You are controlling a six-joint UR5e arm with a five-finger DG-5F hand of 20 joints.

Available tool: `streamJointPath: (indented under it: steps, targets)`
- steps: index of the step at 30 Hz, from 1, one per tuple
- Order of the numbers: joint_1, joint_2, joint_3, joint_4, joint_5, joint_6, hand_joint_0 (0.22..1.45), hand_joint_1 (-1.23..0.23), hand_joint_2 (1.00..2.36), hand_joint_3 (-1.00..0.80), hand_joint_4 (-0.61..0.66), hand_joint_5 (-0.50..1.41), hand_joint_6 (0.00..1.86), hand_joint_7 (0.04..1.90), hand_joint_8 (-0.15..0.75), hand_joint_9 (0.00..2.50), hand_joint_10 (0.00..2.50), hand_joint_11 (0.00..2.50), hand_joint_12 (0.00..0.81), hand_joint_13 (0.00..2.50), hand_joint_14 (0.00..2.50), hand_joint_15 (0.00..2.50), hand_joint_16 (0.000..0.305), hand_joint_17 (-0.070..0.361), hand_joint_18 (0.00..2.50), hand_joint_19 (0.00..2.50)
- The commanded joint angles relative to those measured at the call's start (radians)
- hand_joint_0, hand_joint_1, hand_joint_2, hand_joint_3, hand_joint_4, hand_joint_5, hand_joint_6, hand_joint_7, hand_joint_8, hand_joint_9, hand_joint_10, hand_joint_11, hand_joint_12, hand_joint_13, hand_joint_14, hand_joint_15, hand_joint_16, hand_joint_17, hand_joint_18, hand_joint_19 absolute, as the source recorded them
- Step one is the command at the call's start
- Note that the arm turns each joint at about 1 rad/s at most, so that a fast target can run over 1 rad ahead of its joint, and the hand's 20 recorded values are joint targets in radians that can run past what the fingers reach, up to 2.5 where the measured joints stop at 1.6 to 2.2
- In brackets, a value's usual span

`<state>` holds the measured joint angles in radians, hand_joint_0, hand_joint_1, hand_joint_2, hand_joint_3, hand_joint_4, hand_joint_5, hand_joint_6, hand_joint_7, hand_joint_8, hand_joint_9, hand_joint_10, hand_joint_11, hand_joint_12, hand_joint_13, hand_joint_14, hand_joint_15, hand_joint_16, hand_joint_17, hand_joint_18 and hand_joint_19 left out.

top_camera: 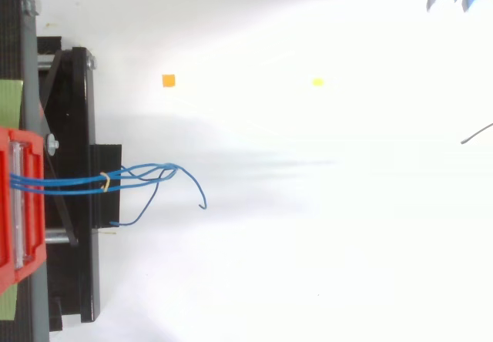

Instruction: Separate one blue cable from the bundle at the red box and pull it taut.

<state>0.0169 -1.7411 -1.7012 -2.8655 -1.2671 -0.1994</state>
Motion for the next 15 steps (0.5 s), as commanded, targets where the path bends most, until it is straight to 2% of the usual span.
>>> streamJointPath:
  steps: [1, 6, 8, 15]
  targets:
    - [0.000, 0.000, 0.000, 0.000, 0.000, 0.000, 0.59, -0.61, 1.01, -0.42, 0.16, -0.24, 0.50, 0.79, 0.325, 0.54, 0.01, 0.51, 0.416, 0.63, 0.01, 0.51, 0.053, 0.119, 0.69, 0.71]
    - [0.000, 0.000, 0.000, 0.000, -0.002, 0.000, 0.58, -0.61, 1.01, -0.43, 0.17, -0.24, 0.50, 0.79, 0.328, 0.54, 0.01, 0.51, 0.413, 0.64, 0.02, 0.51, 0.052, 0.118, 0.72, 0.72]
    - [-0.008, 0.000, 0.000, 0.000, 0.000, -0.002, 0.58, -0.61, 1.00, -0.44, 0.18, -0.24, 0.50, 0.80, 0.329, 0.54, 0.01, 0.51, 0.410, 0.64, 0.02, 0.51, 0.052, 0.118, 0.73, 0.71]
    - [-0.006, 0.000, 0.000, 0.000, 0.000, 0.000, 0.57, -0.61, 1.00, -0.45, 0.20, -0.23, 0.50, 0.80, 0.340, 0.58, 0.01, 0.51, 0.414, 0.65, 0.02, 0.50, 0.053, 0.118, 0.74, 0.71]
